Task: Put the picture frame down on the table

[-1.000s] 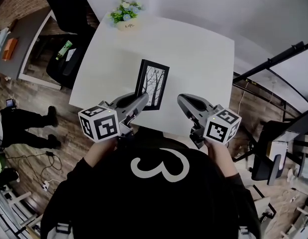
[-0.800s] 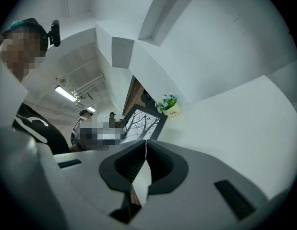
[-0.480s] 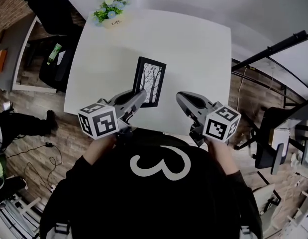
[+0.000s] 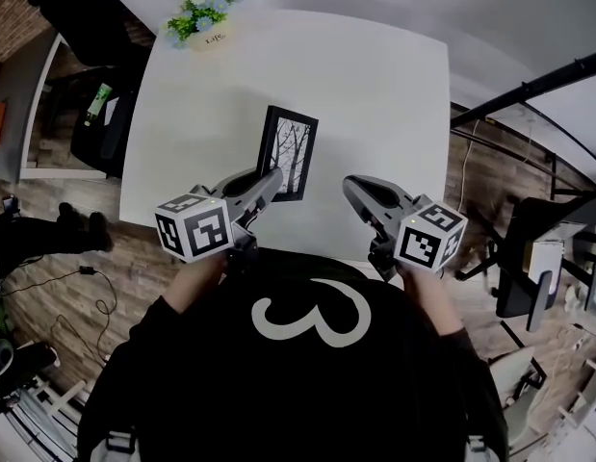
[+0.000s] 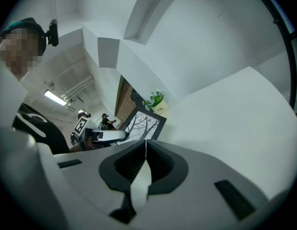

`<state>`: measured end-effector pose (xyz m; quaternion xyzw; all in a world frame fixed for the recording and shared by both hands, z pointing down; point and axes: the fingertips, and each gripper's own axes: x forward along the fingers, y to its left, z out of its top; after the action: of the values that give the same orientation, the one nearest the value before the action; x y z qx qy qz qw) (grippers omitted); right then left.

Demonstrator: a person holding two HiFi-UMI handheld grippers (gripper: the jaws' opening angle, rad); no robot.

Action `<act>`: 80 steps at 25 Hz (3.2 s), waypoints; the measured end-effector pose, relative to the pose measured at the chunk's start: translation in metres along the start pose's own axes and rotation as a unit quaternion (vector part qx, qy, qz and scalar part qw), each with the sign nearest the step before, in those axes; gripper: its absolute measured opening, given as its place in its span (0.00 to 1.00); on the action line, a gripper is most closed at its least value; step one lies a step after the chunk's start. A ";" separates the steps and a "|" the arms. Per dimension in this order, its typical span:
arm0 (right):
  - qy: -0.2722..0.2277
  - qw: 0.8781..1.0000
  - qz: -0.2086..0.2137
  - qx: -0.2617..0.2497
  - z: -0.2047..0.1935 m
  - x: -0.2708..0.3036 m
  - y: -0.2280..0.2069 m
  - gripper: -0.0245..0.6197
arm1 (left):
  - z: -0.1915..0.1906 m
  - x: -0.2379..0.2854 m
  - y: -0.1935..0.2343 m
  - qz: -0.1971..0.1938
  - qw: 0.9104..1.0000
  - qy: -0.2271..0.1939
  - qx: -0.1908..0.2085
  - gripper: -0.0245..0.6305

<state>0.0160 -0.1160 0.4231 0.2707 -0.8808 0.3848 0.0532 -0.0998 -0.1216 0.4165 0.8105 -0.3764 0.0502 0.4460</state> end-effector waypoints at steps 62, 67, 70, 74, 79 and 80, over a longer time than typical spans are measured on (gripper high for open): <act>0.012 0.998 -0.030 0.056 -0.027 -0.001 -0.037 0.08 | -0.032 0.047 0.062 0.005 0.994 0.068 -0.089 0.13; 0.013 0.998 -0.033 0.054 -0.027 0.002 -0.037 0.08 | -0.033 0.046 0.067 0.008 0.994 0.069 -0.088 0.13; 0.012 0.998 -0.033 0.053 -0.027 0.001 -0.038 0.08 | -0.034 0.046 0.070 0.014 0.994 0.073 -0.086 0.13; 0.011 0.998 -0.033 0.055 -0.024 0.001 -0.039 0.08 | -0.036 0.047 0.073 0.024 0.993 0.081 -0.077 0.13; 0.013 0.998 -0.030 0.053 -0.025 0.004 -0.038 0.08 | -0.037 0.047 0.075 0.030 0.994 0.084 -0.069 0.13; 0.014 0.998 -0.030 0.053 -0.025 0.004 -0.038 0.08 | -0.038 0.047 0.076 0.031 0.994 0.086 -0.065 0.13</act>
<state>0.0298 -0.1213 0.4667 0.2941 -0.8500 0.4325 0.0624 -0.1062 -0.1436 0.5106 0.7601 -0.3644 0.1091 0.5269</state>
